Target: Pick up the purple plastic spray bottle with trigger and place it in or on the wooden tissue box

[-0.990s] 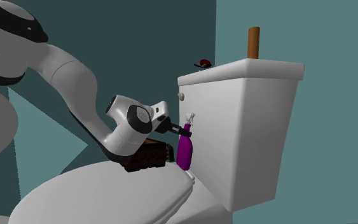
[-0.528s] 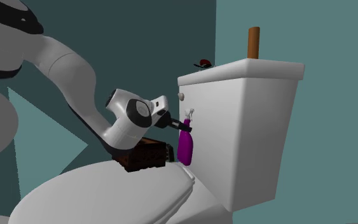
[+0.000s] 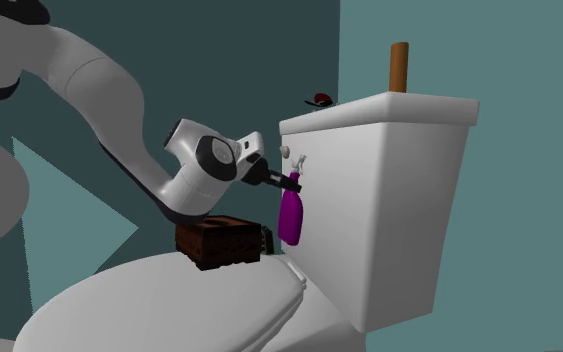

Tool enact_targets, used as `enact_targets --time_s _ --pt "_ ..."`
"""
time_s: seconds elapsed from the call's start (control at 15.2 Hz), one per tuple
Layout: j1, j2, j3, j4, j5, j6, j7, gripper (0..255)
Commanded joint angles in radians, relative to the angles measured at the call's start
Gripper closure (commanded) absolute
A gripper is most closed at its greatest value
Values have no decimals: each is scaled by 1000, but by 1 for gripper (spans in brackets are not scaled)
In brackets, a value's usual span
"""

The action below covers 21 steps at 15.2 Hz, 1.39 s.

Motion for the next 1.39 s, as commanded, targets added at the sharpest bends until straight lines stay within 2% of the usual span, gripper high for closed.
enact_targets --time_s 0.0,0.59,1.32 --pt "21 25 -28 2 -13 -22 -13 255" --pt "138 121 -170 10 -60 -120 -69 255" --pt "310 215 -365 43 -108 -252 -130 255"
